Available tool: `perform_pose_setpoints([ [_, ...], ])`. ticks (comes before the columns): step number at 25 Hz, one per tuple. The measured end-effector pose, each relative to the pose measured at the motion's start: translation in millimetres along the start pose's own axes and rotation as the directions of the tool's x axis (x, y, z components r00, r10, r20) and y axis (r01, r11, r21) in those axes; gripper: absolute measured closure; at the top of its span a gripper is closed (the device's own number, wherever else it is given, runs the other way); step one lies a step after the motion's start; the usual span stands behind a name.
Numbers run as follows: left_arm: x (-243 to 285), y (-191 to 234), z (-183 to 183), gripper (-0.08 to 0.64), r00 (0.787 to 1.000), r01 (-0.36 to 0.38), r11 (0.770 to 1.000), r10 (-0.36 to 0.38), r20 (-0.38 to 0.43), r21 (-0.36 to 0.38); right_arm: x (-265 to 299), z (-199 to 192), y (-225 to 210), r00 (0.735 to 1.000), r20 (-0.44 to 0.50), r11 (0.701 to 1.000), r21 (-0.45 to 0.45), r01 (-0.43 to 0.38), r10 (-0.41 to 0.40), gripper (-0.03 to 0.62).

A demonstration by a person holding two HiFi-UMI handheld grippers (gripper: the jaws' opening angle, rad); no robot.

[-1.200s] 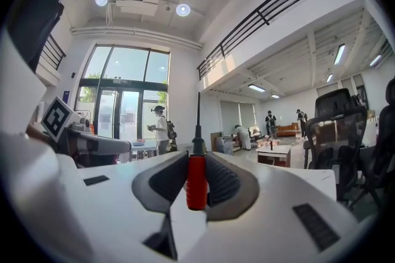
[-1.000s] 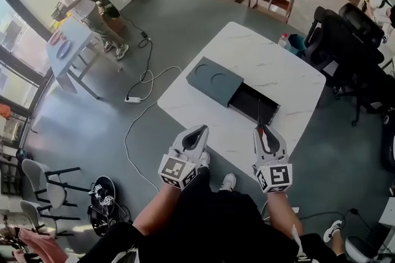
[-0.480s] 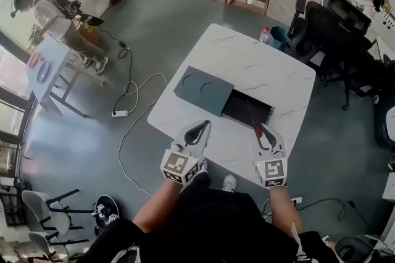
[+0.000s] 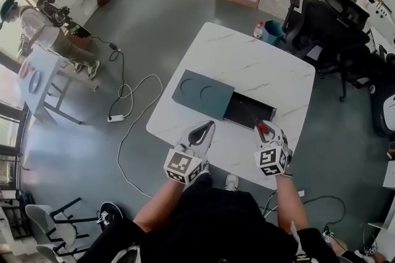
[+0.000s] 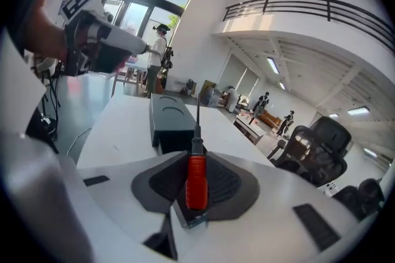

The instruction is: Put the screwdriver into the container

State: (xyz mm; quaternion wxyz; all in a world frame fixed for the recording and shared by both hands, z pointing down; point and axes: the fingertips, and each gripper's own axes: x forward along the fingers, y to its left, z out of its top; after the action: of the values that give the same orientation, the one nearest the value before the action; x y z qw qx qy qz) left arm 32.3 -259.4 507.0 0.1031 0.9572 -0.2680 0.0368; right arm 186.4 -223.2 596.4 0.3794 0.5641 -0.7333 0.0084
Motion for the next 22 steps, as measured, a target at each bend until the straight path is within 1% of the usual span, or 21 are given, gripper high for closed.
perform_pose_setpoints([
  [4,5.1,7.8,-5.6,0.552,1.000,0.020,1.000,-0.020,-0.015,-0.006,26.0,-19.6,-1.9,0.993,-0.110,0.991,-0.122,-0.058,0.044,0.505],
  [6,9.0,10.9,-7.3,0.552,1.000,0.025,1.000,-0.026,-0.017,-0.006,38.2,-31.2,-2.0,0.983,-0.167,0.980,-0.173,-0.103,0.074,0.505],
  [8,11.5,14.8,-8.6,0.552,0.999,0.030,1.000,-0.030,-0.020,-0.007,51.5,-42.1,2.7,0.970,-0.216,0.966,-0.202,-0.159,0.114,0.505],
  [11,10.5,20.7,-7.4,0.552,0.999,0.035,0.999,-0.035,-0.026,-0.009,70.8,-51.9,17.0,0.946,-0.265,0.946,-0.212,-0.244,0.185,0.505],
  [13,11.1,21.3,-6.3,0.552,0.999,0.041,0.999,-0.041,-0.025,-0.009,79.6,-58.0,21.4,0.932,-0.292,0.934,-0.218,-0.282,0.213,0.505],
  [18,12.6,30.0,-9.7,0.552,0.999,0.034,0.999,-0.034,-0.033,-0.011,102.5,-68.0,28.0,0.901,-0.347,0.901,-0.248,-0.355,0.260,0.505],
  [22,13.3,38.0,-10.5,0.552,0.999,0.024,1.000,-0.025,-0.036,-0.019,115.9,-69.1,31.7,0.882,-0.370,0.884,-0.247,-0.398,0.293,0.506],
])
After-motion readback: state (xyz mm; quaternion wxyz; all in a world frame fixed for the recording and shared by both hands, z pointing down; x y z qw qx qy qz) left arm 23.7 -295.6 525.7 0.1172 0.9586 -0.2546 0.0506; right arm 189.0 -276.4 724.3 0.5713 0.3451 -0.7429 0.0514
